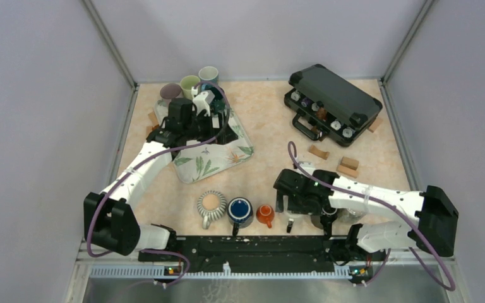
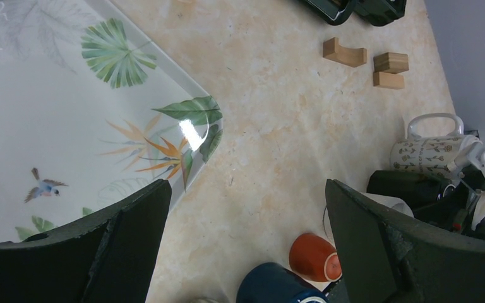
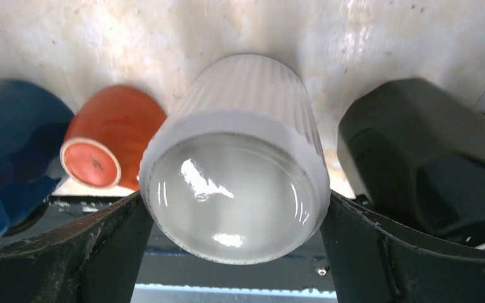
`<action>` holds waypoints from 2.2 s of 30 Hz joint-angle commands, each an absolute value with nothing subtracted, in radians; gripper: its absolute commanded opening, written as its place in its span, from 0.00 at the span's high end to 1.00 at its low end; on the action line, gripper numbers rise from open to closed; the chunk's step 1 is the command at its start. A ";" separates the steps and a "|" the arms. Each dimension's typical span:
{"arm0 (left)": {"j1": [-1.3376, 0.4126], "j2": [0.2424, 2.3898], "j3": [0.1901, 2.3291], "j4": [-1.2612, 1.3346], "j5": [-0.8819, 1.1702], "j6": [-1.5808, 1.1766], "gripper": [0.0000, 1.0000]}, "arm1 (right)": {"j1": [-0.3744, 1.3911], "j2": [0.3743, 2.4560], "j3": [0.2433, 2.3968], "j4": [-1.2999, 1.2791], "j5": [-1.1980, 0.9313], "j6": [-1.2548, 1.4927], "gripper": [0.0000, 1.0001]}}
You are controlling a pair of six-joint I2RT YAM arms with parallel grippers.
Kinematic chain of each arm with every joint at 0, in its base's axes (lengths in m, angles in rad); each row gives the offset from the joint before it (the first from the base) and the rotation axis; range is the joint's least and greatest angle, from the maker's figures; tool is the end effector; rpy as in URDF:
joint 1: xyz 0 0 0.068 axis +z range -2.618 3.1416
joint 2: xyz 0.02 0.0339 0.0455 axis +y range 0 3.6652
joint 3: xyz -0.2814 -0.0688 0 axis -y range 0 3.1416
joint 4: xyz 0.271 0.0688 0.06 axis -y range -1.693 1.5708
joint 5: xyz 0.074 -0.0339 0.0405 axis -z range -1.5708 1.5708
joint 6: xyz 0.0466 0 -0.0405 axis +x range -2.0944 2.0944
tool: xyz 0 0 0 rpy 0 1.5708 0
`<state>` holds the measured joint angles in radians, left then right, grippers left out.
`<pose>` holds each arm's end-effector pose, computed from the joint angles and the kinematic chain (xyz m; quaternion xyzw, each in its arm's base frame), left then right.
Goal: Turn the mug right side up
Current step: Turn over the cup at the corner of the board.
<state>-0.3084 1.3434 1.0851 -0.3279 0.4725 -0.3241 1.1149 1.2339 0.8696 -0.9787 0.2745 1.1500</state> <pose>0.3081 -0.1204 0.3126 0.1039 0.8576 -0.3389 0.3726 0.1119 0.1995 0.2228 0.0328 0.9838 0.0442 0.1709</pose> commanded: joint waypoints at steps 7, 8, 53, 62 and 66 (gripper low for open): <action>-0.304 1.315 1.077 -0.278 0.461 -0.325 0.02 | 0.972 1.260 0.890 -0.810 0.331 0.971 0.23; -0.303 1.315 1.077 -0.278 0.461 -0.327 0.02 | 0.953 1.269 0.897 -0.794 0.334 0.947 0.23; -0.295 1.328 1.064 -0.267 0.477 -0.337 0.02 | 0.762 1.430 0.992 -0.507 0.231 0.508 0.38; -0.295 1.335 1.063 -0.263 0.479 -0.340 0.02 | 0.764 1.496 0.987 -0.459 0.272 0.506 0.55; -0.295 1.339 1.063 -0.263 0.483 -0.341 0.02 | 0.764 1.514 0.983 -0.442 0.291 0.508 0.59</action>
<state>-0.3008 1.3437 1.0714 -0.3138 0.4614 -0.3389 0.7528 1.4975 0.9882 -0.4992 0.2493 0.5152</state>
